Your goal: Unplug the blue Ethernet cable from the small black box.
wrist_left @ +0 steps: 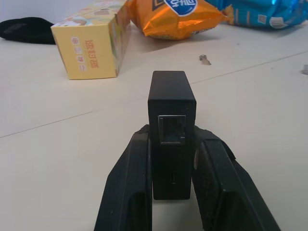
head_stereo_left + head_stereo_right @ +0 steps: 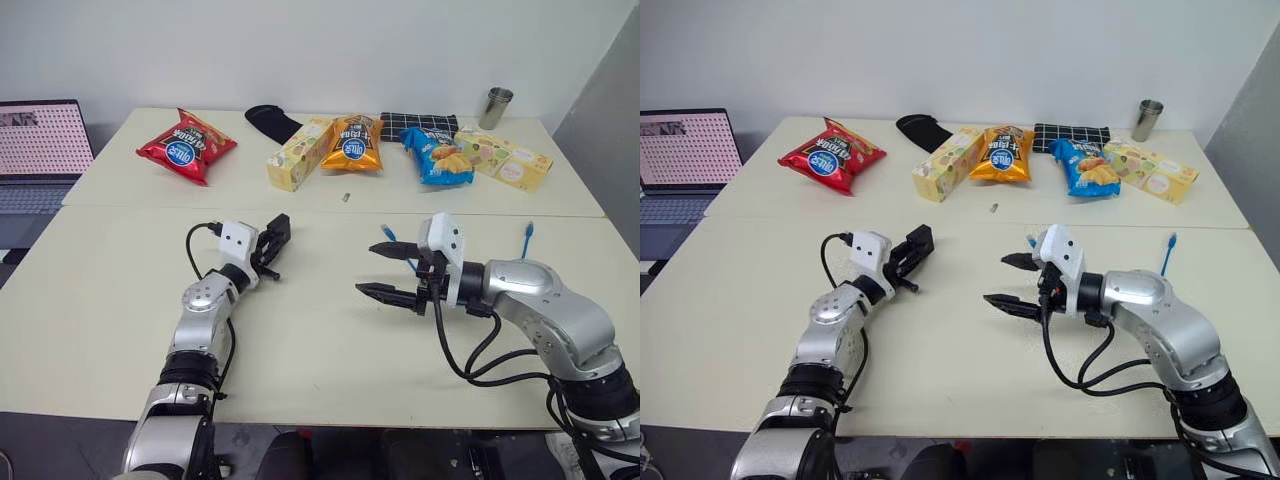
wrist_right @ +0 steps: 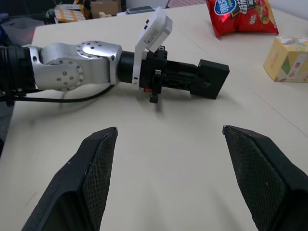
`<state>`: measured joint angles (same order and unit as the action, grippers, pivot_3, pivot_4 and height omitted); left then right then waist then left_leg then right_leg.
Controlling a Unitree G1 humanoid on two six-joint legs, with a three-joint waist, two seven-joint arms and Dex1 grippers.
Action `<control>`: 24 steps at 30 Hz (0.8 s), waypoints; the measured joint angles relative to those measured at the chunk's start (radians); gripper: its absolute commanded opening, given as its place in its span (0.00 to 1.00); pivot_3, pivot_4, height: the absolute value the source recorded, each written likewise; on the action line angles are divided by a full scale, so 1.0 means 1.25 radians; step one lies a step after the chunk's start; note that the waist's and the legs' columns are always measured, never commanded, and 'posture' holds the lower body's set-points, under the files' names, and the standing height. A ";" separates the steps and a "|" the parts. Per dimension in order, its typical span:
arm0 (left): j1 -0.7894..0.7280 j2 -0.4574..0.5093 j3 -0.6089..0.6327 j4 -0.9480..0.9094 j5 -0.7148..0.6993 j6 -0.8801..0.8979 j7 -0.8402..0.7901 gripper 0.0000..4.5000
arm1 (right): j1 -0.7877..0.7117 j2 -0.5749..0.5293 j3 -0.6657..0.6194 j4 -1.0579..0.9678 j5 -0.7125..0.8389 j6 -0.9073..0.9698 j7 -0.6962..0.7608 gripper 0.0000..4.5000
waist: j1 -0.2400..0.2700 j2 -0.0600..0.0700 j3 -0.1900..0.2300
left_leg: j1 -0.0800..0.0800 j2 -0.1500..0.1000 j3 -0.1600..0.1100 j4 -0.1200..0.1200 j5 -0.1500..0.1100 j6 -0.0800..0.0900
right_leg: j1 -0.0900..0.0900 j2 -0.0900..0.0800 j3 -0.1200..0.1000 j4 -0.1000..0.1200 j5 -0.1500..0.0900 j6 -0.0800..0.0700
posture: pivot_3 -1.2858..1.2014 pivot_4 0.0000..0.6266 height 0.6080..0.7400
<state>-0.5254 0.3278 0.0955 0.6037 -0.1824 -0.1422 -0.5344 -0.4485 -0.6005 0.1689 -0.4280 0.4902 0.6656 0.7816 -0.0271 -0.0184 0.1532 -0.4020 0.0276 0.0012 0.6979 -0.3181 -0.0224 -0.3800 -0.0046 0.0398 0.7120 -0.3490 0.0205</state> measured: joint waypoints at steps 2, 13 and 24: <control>0.000 0.000 0.005 0.007 -0.008 0.000 -0.005 0.36 | 0.000 0.001 0.002 0.003 -0.006 0.000 -0.003 0.83 | 0.000 0.000 0.000 | 0.000 0.000 0.000 0.000 0.000 0.000 | 0.000 0.000 0.000 0.000 0.000 0.000 | 0.52 0.24 1.00; 0.124 0.044 0.023 -0.138 -0.046 0.089 -0.055 0.75 | 0.001 0.005 0.001 0.004 -0.024 0.000 -0.015 0.83 | -0.004 0.000 0.000 | 0.000 0.001 -0.001 -0.001 0.000 0.000 | 0.000 0.000 0.000 0.001 0.000 0.000 | 0.52 0.24 1.00; 0.275 0.274 0.017 -0.469 -0.043 0.357 -0.132 0.75 | 0.118 -0.056 -0.128 -0.009 0.002 0.008 -0.017 0.83 | 0.002 0.000 0.000 | 0.000 0.000 -0.001 -0.001 0.000 0.000 | 0.001 -0.001 0.000 -0.001 0.000 0.000 | 0.52 0.24 1.00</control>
<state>-0.1815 0.6704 0.1166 0.0172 -0.2364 0.3046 -0.6990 -0.3005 -0.6706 0.0092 -0.4387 0.4932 0.6752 0.7606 -0.0244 -0.0188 0.1536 -0.4015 0.0271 -0.0002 0.6971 -0.3183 -0.0221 -0.3783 -0.0056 0.0395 0.7109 -0.3490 0.0205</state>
